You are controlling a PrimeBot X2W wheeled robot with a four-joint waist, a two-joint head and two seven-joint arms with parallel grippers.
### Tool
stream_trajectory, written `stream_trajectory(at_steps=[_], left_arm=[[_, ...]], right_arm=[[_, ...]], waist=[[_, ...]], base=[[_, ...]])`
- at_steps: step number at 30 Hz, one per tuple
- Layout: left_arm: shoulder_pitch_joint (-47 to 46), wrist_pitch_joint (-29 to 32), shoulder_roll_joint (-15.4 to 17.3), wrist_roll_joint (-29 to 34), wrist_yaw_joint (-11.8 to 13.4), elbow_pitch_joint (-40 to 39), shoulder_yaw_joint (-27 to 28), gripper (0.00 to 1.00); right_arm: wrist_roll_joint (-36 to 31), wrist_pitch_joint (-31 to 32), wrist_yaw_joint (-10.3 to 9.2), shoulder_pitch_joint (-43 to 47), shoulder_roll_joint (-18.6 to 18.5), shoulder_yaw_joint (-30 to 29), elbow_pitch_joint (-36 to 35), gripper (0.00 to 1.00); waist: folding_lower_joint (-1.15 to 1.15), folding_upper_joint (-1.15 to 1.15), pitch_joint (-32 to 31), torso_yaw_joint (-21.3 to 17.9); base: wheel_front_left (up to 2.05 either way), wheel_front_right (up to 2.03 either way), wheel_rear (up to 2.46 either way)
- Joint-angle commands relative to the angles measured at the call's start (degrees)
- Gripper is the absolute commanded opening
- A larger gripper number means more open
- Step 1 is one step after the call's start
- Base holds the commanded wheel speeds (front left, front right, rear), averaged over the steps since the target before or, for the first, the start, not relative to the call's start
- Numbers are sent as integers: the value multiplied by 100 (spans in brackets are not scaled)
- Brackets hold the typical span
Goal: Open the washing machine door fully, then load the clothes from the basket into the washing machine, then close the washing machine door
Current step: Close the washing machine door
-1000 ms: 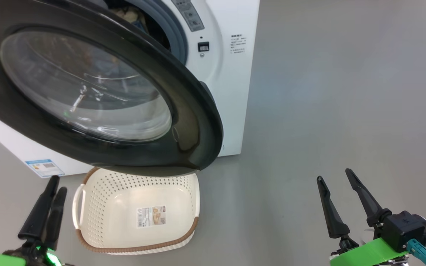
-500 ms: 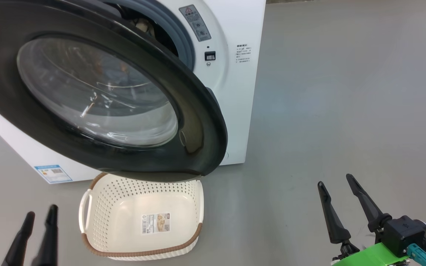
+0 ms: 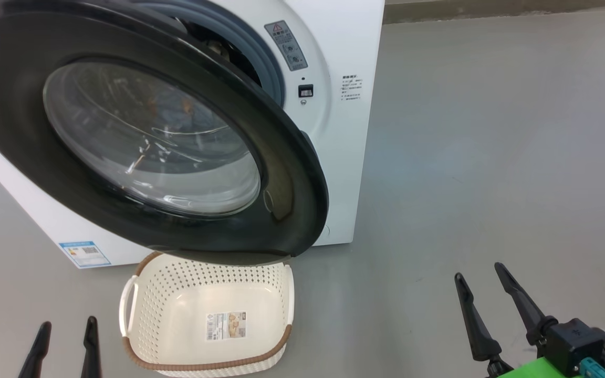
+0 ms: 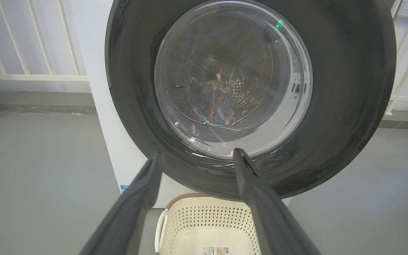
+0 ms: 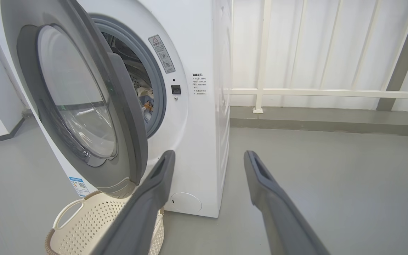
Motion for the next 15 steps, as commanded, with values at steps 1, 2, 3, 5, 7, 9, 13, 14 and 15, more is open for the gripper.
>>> stream_trajectory(at_steps=[1, 2, 3, 5, 7, 9, 13, 14, 15], left_arm=[[-125, -88, 102, 100, 70, -81, 186, 100], [-121, -103, 108, 134, 88, -56, 180, 100], [-117, -103, 105, 134, 91, -29, 171, 100], [-120, -116, 111, 151, 100, -12, 171, 100], [-121, -125, 116, 162, 110, 20, 163, 100], [-120, -137, 120, 162, 115, 38, 163, 100], [-135, -146, 129, 166, 122, 68, 141, 100], [-140, -151, 133, 177, 133, 72, 141, 100], [-141, -153, 135, 186, 143, 76, 136, 100]], right_arm=[[-57, 7, 9, 27, -26, 112, -174, 100], [-62, 11, 9, 41, -23, 106, -178, 100], [-67, 16, 9, 51, -20, 103, -184, 100], [-72, 21, 9, 60, -17, 103, -191, 100], [-91, 30, 9, 69, -12, 99, -204, 100], [-103, 38, 9, 70, -8, 97, -216, 100], [-120, 40, 9, 71, -1, 82, -233, 100], [-123, 41, 9, 69, 0, 84, -235, 100], [-124, 43, 9, 68, 1, 85, -237, 100]], waist=[[0, 0, -12, -6], [0, 0, -18, -11], [0, 0, -22, -14], [0, 0, -24, -19], [0, 0, -29, -27], [0, 0, -32, -34], [0, 0, -28, -31], [0, 0, -29, -32], [0, 0, -27, -32]], base=[[0, 0, 0], [0, 0, 0], [0, 0, 0], [0, 0, 0], [0, 0, 0], [0, 0, 0], [0, 0, 0], [0, 0, 0], [0, 0, 0]])
